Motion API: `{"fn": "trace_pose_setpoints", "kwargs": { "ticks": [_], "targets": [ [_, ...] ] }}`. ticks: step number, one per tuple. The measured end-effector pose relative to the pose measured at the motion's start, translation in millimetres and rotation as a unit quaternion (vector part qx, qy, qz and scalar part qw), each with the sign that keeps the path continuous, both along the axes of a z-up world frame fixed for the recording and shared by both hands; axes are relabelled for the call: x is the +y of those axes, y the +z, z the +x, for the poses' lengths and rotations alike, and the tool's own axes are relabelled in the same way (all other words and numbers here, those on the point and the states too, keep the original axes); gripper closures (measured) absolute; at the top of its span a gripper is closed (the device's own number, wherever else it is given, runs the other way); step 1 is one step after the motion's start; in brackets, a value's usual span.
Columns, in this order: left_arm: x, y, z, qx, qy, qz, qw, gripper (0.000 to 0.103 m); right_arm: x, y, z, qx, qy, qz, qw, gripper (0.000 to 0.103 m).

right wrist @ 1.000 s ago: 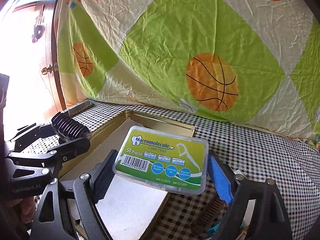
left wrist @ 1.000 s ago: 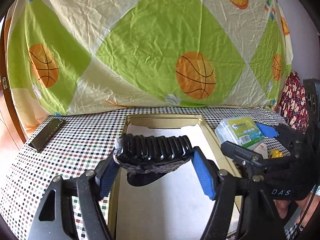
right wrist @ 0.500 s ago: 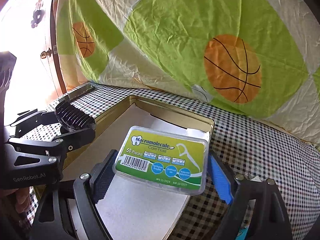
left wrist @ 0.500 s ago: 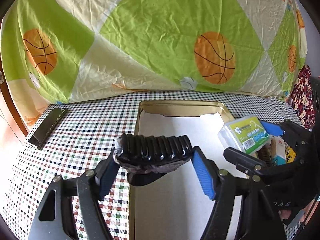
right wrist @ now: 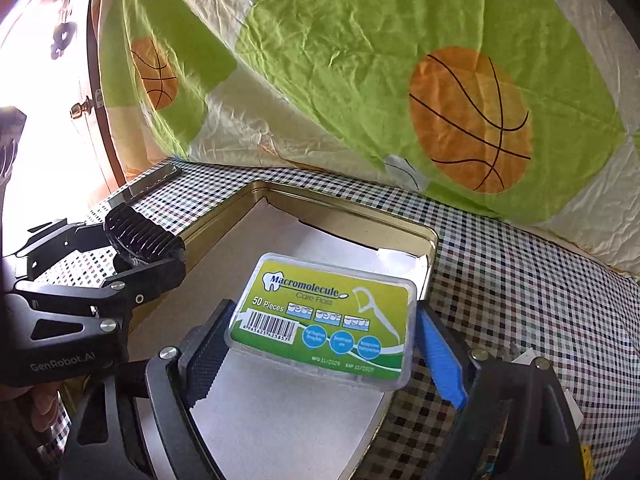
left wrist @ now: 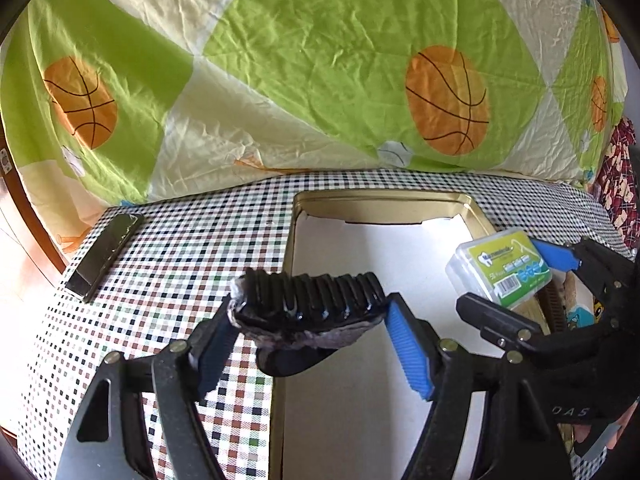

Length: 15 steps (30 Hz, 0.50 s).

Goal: Organize rigid objects
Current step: 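Lower and release the claw clip and floss box into the gold tin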

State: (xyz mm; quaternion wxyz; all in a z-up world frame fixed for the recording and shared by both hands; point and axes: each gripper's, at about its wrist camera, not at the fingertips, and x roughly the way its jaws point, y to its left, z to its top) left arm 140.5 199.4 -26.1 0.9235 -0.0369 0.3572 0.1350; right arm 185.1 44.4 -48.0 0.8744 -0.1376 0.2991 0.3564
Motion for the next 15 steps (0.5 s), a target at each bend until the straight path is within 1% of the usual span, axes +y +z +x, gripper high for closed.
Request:
{"fn": "trace_pose_setpoints", "kwargs": {
  "ticks": [3,7,9,11,12,15],
  "targets": [
    [2.3,0.4,0.3,0.002,0.007,0.008,0.9999,0.028,2.6,0.5,-2.2,-0.007,0.0,-0.005,1.0,0.013],
    [5.9,2.7,0.1,0.001,0.023,0.012,0.9997,0.015,-1.4,2.0,1.0,-0.006,-0.009,0.0,1.0,0.005],
    [6.0,3.8,-1.3,-0.003,0.025,0.011,0.9996,0.011,-4.7,4.0,-0.2,-0.01,-0.011,0.005,1.0,0.004],
    [3.1,7.0,-7.0,-0.015,0.019,0.008,0.9997,0.007,-11.9,8.9,-6.3,-0.029,-0.016,0.008,0.999,0.004],
    [0.3,10.1,-11.7,-0.024,0.019,0.01,0.9995,0.007,-18.7,12.8,-10.8,-0.039,-0.02,0.011,0.999,0.004],
    [-14.0,23.2,-31.3,-0.066,0.018,0.018,0.9975,0.002,-54.5,28.6,-26.1,-0.056,-0.031,0.043,0.997,0.004]
  ]
}}
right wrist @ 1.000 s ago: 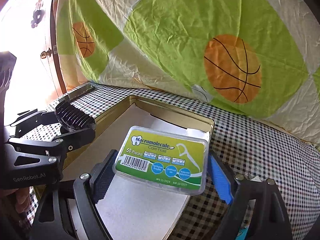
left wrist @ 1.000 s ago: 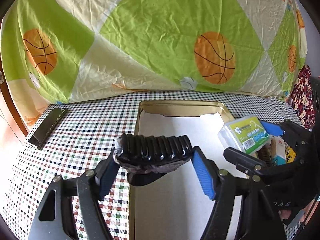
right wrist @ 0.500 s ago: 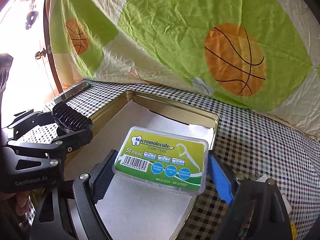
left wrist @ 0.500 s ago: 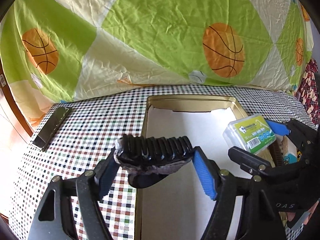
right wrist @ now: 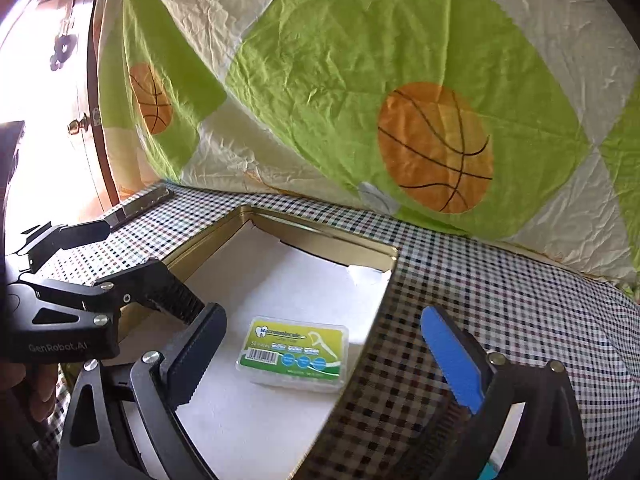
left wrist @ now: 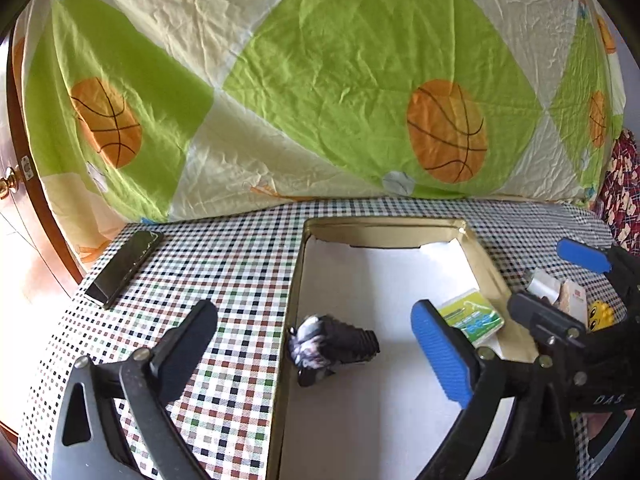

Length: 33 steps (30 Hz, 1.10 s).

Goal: Organize rigid objects
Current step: 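Grasp the yellow cube with the left gripper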

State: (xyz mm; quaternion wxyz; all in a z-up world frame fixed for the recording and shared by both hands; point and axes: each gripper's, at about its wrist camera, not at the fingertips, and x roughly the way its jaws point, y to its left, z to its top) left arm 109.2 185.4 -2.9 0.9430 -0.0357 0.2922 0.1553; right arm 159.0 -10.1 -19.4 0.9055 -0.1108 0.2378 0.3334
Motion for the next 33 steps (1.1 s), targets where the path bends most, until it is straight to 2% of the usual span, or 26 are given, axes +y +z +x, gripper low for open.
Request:
{"fn": "trace_pose_setpoints", "kwargs": {
  "ticks": [4,8,12,18,23,26,33],
  "targets": [
    [-32.5,9.8,-25.8,-0.053,-0.032,-0.016,0.998,0.001,-70.0,9.6,-17.0,-0.011,-0.037,0.044,0.998,0.004],
    [-79.9,5.9,-37.1,-0.073,-0.079,-0.023,0.994,0.001,-133.8,-3.6,-27.7,-0.007,-0.096,0.054,0.994,0.004],
    [-125.3,-1.6,-41.1,-0.079,-0.121,-0.029,0.9891,0.001,-171.5,-23.1,-39.1,-0.006,-0.121,0.052,0.991,0.004],
    [-180.2,-17.0,-38.2,-0.054,-0.193,-0.03,0.9792,0.002,-200.9,-37.2,-39.5,-0.002,-0.141,0.056,0.988,0.004],
    [-202.7,-32.4,-27.6,-0.006,-0.239,-0.047,0.9698,0.023,-205.0,-35.2,-39.7,-0.005,-0.14,0.071,0.988,0.004],
    [-208.0,-40.6,-22.1,0.019,-0.258,-0.065,0.9637,0.023,-205.3,-34.7,-41.2,-0.01,-0.14,0.072,0.987,0.004],
    [-214.6,-51.1,-18.5,0.047,-0.267,-0.073,0.9597,0.023,-205.8,-37.2,-37.7,-0.001,-0.142,0.071,0.987,0.004]
  ]
}}
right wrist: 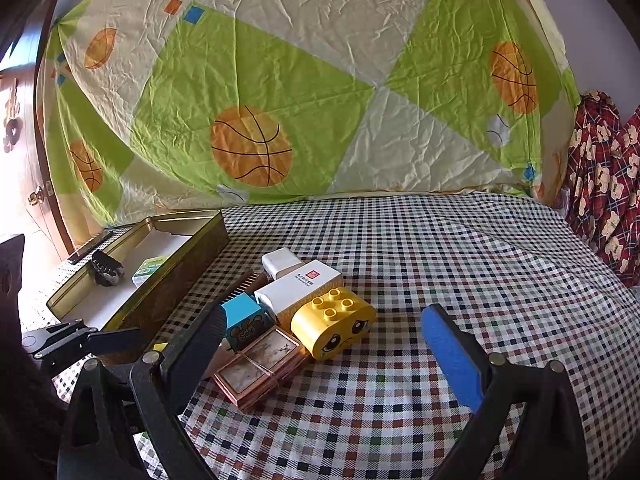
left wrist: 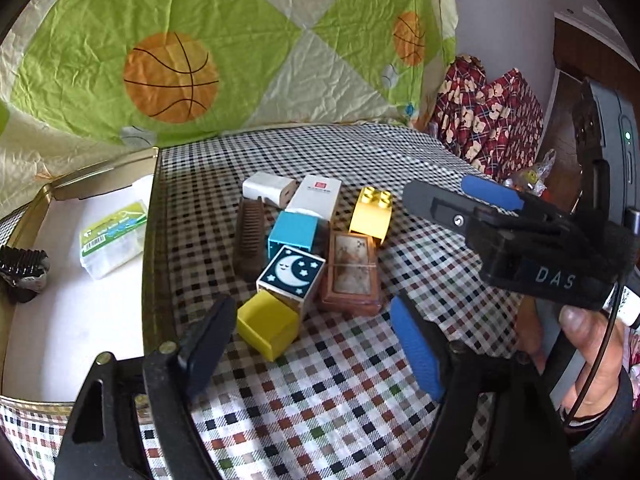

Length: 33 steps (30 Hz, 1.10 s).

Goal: Organize rigid objects
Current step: 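Grasp the yellow cube with the left gripper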

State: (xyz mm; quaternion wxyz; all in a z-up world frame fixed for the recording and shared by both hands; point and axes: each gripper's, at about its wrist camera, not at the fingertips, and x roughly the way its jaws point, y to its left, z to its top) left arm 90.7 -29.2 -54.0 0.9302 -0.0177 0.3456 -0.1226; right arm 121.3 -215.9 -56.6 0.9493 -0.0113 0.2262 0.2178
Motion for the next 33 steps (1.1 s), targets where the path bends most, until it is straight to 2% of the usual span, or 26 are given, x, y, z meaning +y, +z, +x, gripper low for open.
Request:
{"fn": "trace_pose_setpoints", "kwargs": {
  "ticks": [4,9,11,13,16,21,27,30,33],
  "targets": [
    [-4.8,0.7,0.1,-0.004,-0.009,0.011,0.9999,0.031,2.1,-1.1,1.2,0.003,-0.001,-0.006,1.0,0.004],
    [-7.9,0.1,5.2,-0.001,-0.012,0.021,0.9997,0.031,1.4,-1.6,3.0,0.006,-0.004,-0.005,1.0,0.004],
    [-5.1,-2.4,11.4,0.01,-0.004,0.02,0.9997,0.023,1.2,-2.1,4.2,0.008,-0.005,-0.006,1.0,0.004],
    [-2.1,-3.1,14.7,0.01,0.003,0.028,0.9996,0.021,0.2,-2.6,5.0,0.011,-0.007,-0.004,1.0,0.004],
    [7.5,-2.3,14.6,0.007,0.005,0.026,0.9996,0.021,-2.7,-2.0,5.4,0.011,-0.009,0.003,1.0,0.004],
    [15.7,-4.1,14.5,0.011,0.013,0.048,0.9987,0.021,-6.0,-2.3,6.6,0.015,-0.01,0.011,1.0,0.004],
    [-2.3,-6.4,12.9,0.014,-0.007,0.071,0.9974,0.021,-4.9,-4.8,9.6,0.023,-0.014,0.006,1.0,0.004],
    [-12.1,-11.2,18.2,0.03,-0.008,0.094,0.9951,0.031,-5.2,-4.6,9.5,0.023,-0.016,0.005,1.0,0.004],
    [-1.6,-16.4,27.8,0.06,-0.001,0.066,0.996,0.053,-5.0,-4.3,9.6,0.023,-0.017,0.005,1.0,0.004]
  ]
}}
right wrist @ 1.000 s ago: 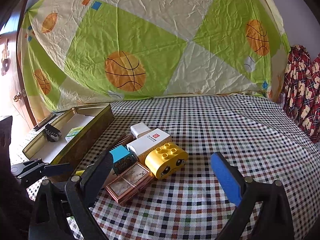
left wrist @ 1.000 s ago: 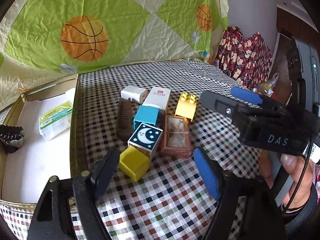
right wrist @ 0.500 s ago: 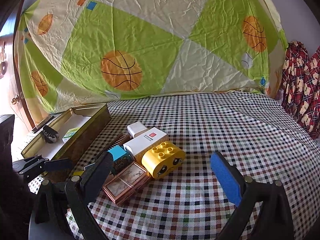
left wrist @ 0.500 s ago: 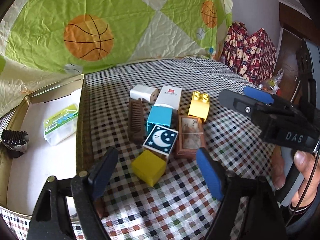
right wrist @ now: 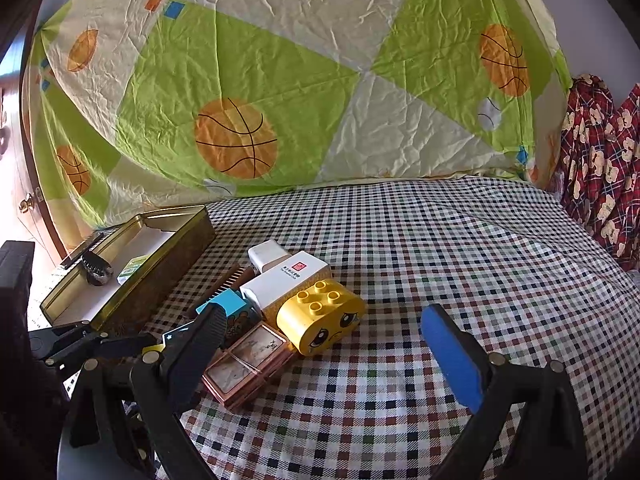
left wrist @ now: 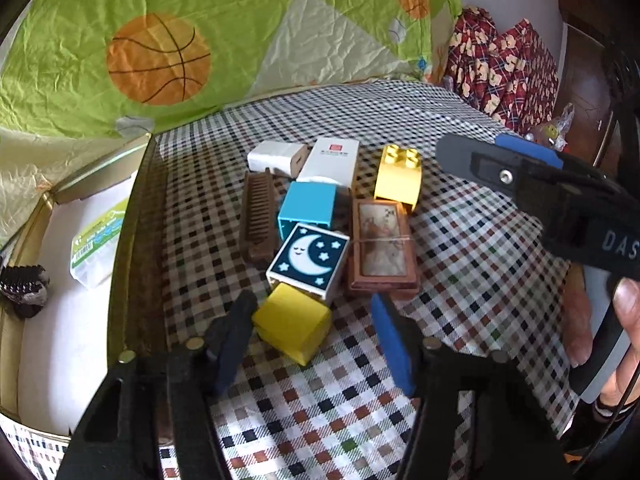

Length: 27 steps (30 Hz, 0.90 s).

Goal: Organize rigid objects
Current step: 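Grasp the yellow cube with the left gripper, then grasp the copper picture frame with the right gripper while the left gripper holds the yellow cube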

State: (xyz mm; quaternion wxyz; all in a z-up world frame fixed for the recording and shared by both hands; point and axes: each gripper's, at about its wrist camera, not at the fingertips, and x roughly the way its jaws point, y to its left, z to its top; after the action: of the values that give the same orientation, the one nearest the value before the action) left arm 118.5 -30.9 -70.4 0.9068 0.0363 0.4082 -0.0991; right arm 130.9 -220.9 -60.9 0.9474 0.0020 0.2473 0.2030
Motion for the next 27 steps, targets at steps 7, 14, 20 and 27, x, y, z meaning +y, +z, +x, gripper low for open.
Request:
{"fn": "trace_pose_setpoints", "kwargs": {
  "ticks": [7,14,20,27],
  "targets": [
    [4.1,2.7,-5.4,-0.011,0.0,-0.018,0.9998,0.068,-0.1,-4.3,8.9,0.027,0.008,0.003,1.0,0.004],
    [20.0,15.8,-21.5,-0.069,0.037,-0.031,0.9964,0.068,5.2,-11.6,16.0,0.06,0.03,0.002,0.998,0.004],
    [29.2,25.4,-29.0,-0.114,0.075,-0.037,0.99,0.068,33.0,-18.3,13.5,0.07,0.059,-0.066,0.994,0.004],
    [35.0,28.7,-30.3,-0.127,0.092,-0.038,0.9869,0.068,38.4,-26.2,21.7,0.108,0.073,-0.064,0.989,0.004]
  ]
}}
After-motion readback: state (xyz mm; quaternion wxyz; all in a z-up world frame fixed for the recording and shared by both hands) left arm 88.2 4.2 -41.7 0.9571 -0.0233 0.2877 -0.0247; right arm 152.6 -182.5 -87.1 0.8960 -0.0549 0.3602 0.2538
